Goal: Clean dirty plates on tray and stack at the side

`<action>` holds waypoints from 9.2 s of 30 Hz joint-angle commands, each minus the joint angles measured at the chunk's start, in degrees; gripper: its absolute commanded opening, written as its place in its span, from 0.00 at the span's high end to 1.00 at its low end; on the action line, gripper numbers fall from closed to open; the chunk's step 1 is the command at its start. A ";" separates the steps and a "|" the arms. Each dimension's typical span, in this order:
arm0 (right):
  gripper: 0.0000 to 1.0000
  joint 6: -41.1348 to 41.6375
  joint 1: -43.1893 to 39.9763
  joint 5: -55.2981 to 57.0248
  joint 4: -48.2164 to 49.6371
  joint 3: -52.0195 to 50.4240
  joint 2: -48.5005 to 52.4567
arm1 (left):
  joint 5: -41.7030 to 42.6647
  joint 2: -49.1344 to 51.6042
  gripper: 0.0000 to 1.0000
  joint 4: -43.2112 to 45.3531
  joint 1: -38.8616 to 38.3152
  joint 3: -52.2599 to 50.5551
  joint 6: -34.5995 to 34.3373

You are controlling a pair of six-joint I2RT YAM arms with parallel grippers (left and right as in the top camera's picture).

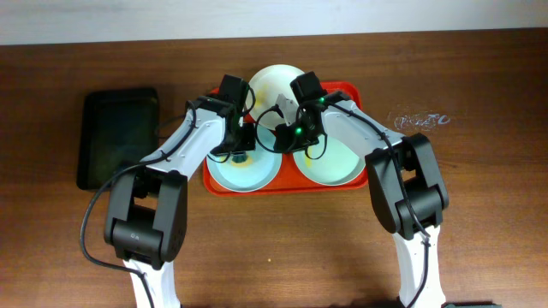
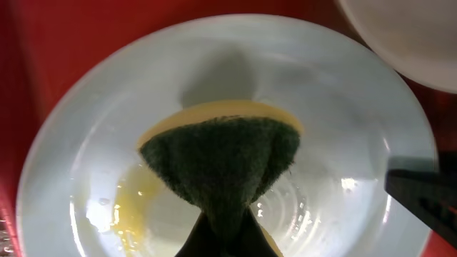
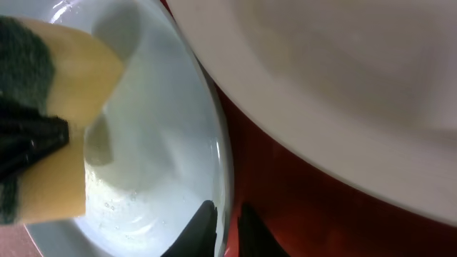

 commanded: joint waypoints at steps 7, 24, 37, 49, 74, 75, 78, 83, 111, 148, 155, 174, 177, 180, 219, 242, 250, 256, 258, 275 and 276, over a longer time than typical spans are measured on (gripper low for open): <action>0.88 1.03 -1.18 -0.24 -0.26 -0.83 1.44 | 2.29 0.13 0.67 1.55 -0.61 -3.74 0.50; 0.88 1.01 -1.25 -0.20 -0.20 -0.83 1.44 | -20.48 0.13 1.00 -1.25 -0.59 -3.74 0.46; 0.84 0.98 -1.33 -0.20 -0.17 -0.83 1.44 | 8.44 0.09 1.00 3.48 2.40 -3.76 -1.20; 0.96 0.98 -1.33 -0.17 -0.20 -0.83 1.44 | -19.80 -3.50 1.00 -4.85 2.78 -1.53 -1.25; 0.96 8.66 2.54 11.10 -0.22 2.69 1.40 | 5.81 -4.55 1.00 16.20 -1.95 -12.52 -5.97; 0.96 8.68 2.54 10.14 -0.13 2.69 1.40 | 5.11 -4.55 1.00 16.15 -2.60 -12.59 -5.95; 0.96 8.68 2.54 10.12 -0.22 2.69 1.40 | -1.27 -4.55 1.00 15.23 -3.02 -14.34 -5.70; 0.96 8.66 2.54 10.12 -0.33 2.69 1.40 | -25.22 -5.14 1.00 6.64 -1.77 -14.88 -5.51; 0.96 -44.96 30.32 104.69 11.80 19.54 -11.10 | -1.38 -17.86 1.00 -0.02 31.91 -10.62 -1.86; 0.06 -0.37 -44.78 11.58 -13.81 18.73 3.52 | -2.01 -17.84 1.00 0.42 31.91 -10.64 -1.86; 0.10 -0.39 -39.10 -12.22 -10.56 23.39 -5.66 | -1.97 -17.84 1.00 0.39 31.87 -10.64 -1.88; 0.72 16.37 -8.35 23.58 -2.60 20.55 10.01 | -1.77 -17.84 1.00 0.39 31.87 -10.64 -1.88; 0.96 12.76 -7.28 18.47 0.04 20.55 10.01 | -1.75 -17.84 1.00 0.39 31.87 -10.64 -1.88; 0.96 5.25 -4.39 7.50 0.39 20.55 10.01 | -1.75 -17.84 1.00 0.42 31.87 -10.64 -1.88; 0.96 4.13 0.61 15.69 -11.23 20.04 11.96 | 4.11 -2.95 1.00 23.82 1.86 -10.64 -11.26; 0.96 4.81 0.61 15.65 -11.63 20.04 14.27 | 3.76 4.39 1.00 19.67 2.40 -6.14 -11.37; 0.96 4.79 0.61 15.67 -12.02 20.04 14.27 | -23.96 3.21 1.00 7.10 4.46 -3.28 -9.31; 0.96 4.79 0.61 15.67 -12.04 20.04 14.27 | -11.26 1.75 1.00 5.79 4.61 2.82 -9.31; 0.96 4.79 0.61 15.67 -12.02 20.04 14.27 | 0.22 1.77 1.00 7.32 4.61 3.06 -9.38; 0.96 5.22 0.61 15.04 -11.76 20.04 14.27 | -23.63 3.50 1.00 -2.80 5.03 6.27 -9.14; 0.96 5.22 0.61 15.04 -11.74 20.04 14.27 | -20.79 2.75 1.00 -2.56 4.98 6.58 -9.14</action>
